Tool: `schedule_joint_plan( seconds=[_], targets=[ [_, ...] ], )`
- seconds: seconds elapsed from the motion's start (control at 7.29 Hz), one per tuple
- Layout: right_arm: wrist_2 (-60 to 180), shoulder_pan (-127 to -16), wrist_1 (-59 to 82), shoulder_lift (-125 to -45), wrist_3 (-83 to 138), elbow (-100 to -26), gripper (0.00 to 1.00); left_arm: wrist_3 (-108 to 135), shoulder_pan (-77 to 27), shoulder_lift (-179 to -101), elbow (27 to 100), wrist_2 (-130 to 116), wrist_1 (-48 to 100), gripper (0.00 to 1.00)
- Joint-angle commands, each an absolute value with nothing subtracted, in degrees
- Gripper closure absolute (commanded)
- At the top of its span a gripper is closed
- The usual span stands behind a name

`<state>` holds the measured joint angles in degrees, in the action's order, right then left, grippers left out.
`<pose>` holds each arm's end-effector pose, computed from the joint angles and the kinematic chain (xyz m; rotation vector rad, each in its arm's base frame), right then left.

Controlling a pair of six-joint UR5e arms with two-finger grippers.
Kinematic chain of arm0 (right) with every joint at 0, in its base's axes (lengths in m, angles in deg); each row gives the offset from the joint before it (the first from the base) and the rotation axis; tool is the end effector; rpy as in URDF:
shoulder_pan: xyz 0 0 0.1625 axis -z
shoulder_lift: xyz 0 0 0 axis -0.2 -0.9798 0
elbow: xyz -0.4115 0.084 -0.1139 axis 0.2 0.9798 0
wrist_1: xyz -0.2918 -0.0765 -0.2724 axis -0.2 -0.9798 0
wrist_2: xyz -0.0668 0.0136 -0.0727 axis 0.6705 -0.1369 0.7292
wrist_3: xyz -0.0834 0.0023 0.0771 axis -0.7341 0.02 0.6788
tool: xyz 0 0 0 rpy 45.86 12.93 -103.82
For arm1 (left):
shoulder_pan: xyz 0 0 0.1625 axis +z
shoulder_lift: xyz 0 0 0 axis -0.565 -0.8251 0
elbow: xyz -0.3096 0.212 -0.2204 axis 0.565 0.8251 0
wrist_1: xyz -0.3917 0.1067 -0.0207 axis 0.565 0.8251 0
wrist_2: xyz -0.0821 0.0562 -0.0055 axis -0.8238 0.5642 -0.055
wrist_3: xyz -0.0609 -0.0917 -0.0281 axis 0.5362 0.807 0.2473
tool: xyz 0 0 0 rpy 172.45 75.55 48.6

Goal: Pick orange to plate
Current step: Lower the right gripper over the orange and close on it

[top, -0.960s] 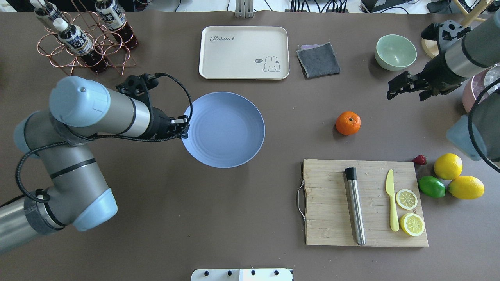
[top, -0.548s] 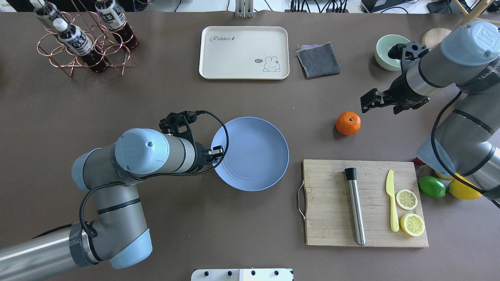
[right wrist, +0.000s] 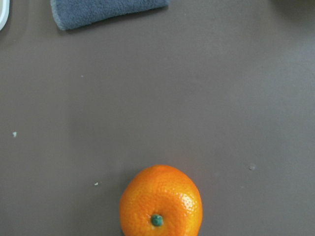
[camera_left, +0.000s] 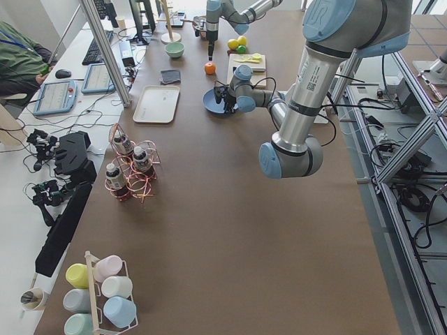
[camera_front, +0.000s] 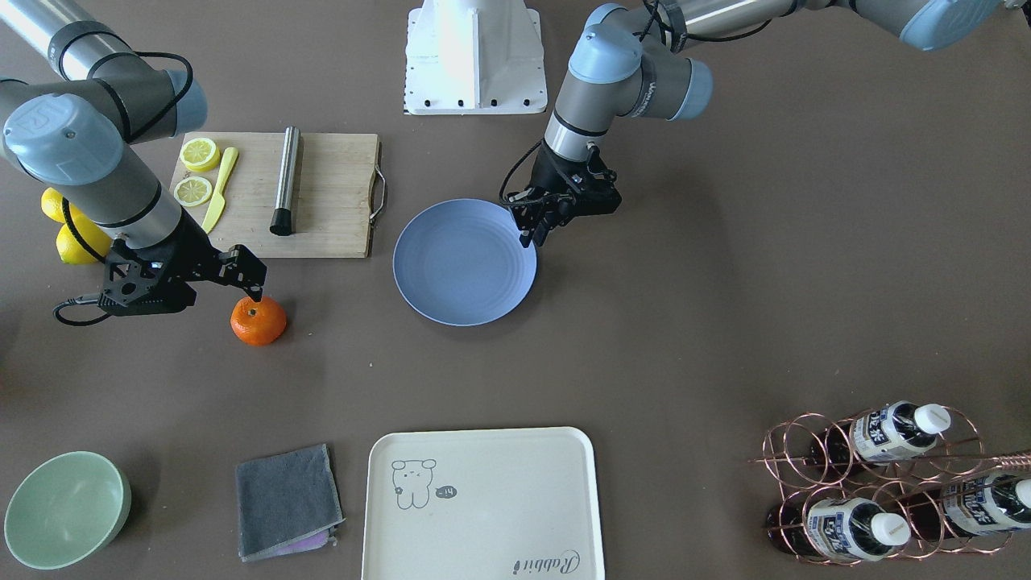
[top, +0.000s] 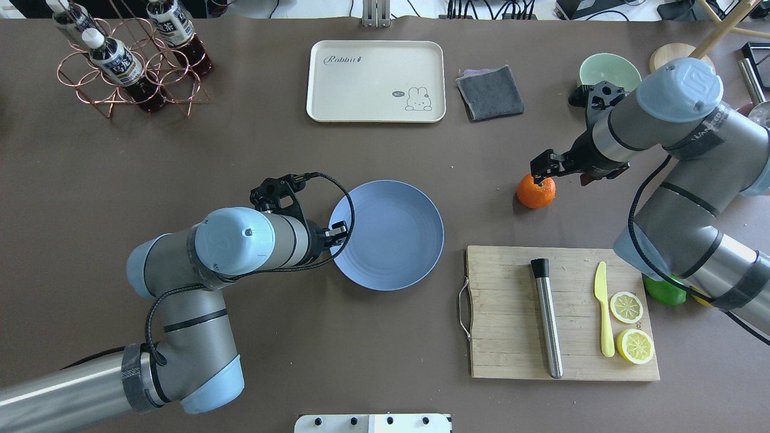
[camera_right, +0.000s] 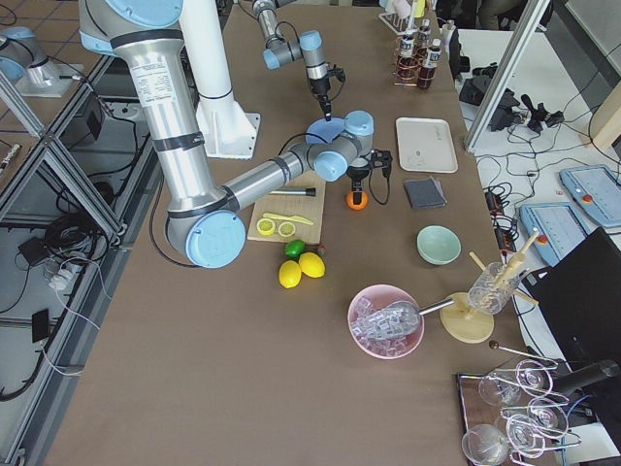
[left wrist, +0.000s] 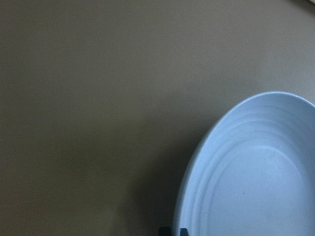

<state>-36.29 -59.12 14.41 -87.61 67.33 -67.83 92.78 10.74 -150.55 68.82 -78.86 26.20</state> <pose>-0.3595 -0.5095 0.4211 0.0933 -0.8507 0.0460 0.5670 -0.3870 0.2759 0.1368 1.0902 -0.4047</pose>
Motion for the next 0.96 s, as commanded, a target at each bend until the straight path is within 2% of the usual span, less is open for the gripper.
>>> schedule_joint_plan(
  seconds=[0.0, 0.82],
  targets=[
    [-34.2, -57.3, 14.5, -84.5, 68.0, -65.1, 0.0, 92.9, 10.8, -150.4, 68.8, -78.0, 27.4, 0.02],
    [-30.4, -55.5, 16.1, -83.8, 67.9, -59.1, 0.0, 92.7, 10.7, -150.6, 68.7, -78.0, 27.5, 0.02]
  ],
)
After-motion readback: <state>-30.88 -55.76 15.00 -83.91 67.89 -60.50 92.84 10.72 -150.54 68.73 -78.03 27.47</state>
